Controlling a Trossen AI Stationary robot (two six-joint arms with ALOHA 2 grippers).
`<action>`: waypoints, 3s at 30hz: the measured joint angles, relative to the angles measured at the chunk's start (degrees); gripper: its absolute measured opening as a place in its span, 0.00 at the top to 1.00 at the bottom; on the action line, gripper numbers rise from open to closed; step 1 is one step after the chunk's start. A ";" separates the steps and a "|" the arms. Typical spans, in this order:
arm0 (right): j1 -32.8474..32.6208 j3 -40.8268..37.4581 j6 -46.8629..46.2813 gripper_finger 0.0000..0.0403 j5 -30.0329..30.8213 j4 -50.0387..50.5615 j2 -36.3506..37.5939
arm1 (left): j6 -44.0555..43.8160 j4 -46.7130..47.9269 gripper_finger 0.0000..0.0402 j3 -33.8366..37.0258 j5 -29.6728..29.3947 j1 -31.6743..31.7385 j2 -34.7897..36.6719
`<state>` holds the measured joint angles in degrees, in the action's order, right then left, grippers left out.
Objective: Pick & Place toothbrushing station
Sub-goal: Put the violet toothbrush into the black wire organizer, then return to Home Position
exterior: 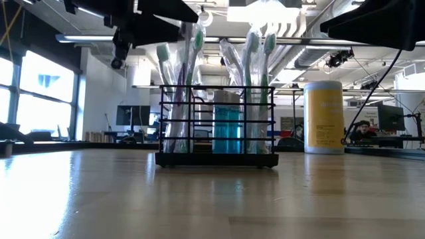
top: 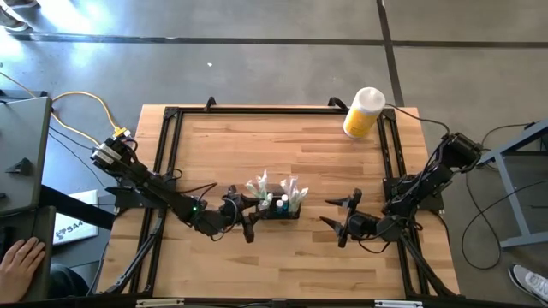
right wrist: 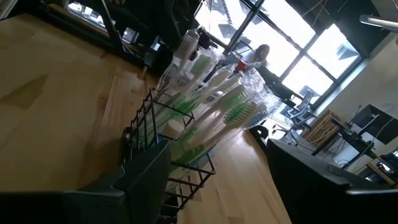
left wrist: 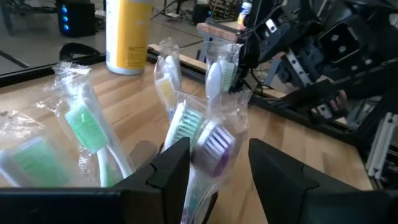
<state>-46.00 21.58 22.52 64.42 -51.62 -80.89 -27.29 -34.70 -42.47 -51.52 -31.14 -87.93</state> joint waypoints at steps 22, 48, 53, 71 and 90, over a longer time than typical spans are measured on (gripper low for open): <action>-2.99 -0.02 5.66 0.36 1.78 -8.17 0.01 | 9.16 -1.18 0.60 -3.45 8.22 -0.02 3.32; -12.97 -0.02 12.07 0.36 -2.04 -11.69 0.47 | 12.00 17.76 0.60 -13.25 22.61 -0.42 5.25; -12.92 -0.02 10.32 0.36 -1.92 -11.61 0.47 | 13.77 17.75 0.60 -13.25 23.99 -0.39 5.25; -13.33 -0.02 19.30 0.97 6.46 -13.16 3.82 | 17.88 44.56 0.98 -27.51 23.50 -0.39 6.13; -11.20 0.00 -14.02 0.99 -16.11 43.75 43.08 | 12.06 81.90 1.00 -35.69 25.09 4.92 13.87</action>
<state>-57.20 21.58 8.50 48.31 -7.87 -37.81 -15.23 47.21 -78.16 -26.43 -26.21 -74.05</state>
